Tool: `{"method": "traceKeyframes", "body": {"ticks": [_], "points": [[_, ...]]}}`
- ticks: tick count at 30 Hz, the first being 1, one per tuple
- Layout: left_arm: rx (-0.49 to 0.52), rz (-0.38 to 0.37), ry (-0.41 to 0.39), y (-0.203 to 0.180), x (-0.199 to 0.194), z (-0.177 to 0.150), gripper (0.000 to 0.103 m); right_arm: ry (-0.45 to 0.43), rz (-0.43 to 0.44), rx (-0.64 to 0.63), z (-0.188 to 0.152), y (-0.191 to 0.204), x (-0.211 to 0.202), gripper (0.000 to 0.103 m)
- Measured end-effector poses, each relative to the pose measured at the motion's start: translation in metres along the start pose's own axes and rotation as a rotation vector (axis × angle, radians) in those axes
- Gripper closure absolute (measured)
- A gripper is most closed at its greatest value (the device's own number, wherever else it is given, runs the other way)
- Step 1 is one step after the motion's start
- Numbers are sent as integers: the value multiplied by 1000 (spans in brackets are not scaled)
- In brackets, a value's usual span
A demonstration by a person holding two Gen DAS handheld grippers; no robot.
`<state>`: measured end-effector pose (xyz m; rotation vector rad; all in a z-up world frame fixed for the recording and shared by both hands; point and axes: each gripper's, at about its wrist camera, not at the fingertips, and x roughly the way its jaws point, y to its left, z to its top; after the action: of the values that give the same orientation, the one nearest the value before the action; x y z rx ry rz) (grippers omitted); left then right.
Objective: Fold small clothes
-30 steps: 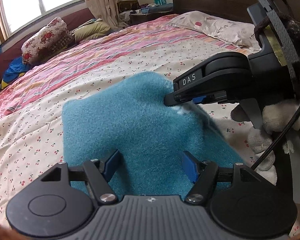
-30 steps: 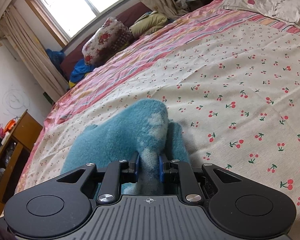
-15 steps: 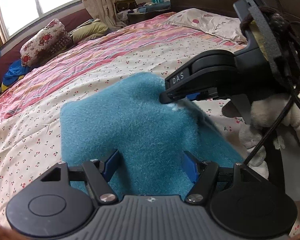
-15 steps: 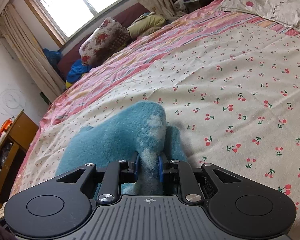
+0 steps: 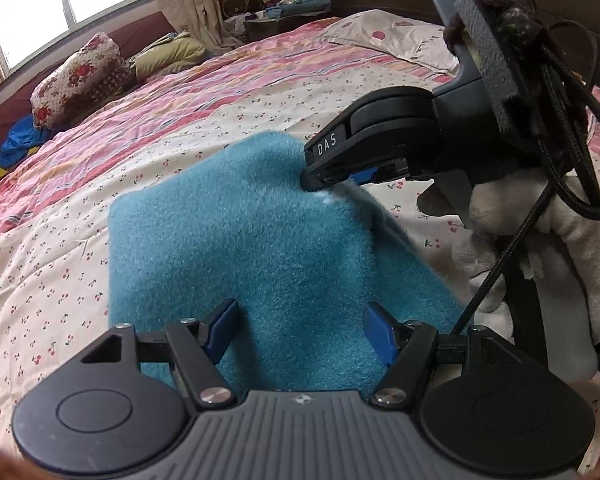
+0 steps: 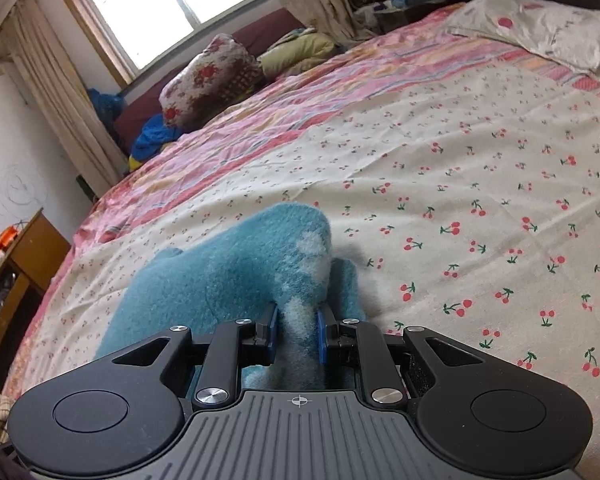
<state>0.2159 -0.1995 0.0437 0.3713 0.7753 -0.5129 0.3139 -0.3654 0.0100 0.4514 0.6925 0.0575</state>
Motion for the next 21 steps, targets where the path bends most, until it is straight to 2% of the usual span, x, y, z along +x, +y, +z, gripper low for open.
{"method": "traceKeyframes", "body": {"ticks": [4,7,11,15,21], "points": [[-4,1,6,-2,1,1,32,4,6,-23,-3,4,0,77],[-5,-4,7,-2,3,0,32,9,39,-6,-1,1,-3,75],[-6,-8,5,0,5,1,32,23,71,-32,1,2,-6,67],[-14,-29,-3,6,0,2,32,24,90,-65,3,3,-12,66],[-57,-74,-47,27,-15,11,32,40,164,-53,-10,-12,-48,66]]}}
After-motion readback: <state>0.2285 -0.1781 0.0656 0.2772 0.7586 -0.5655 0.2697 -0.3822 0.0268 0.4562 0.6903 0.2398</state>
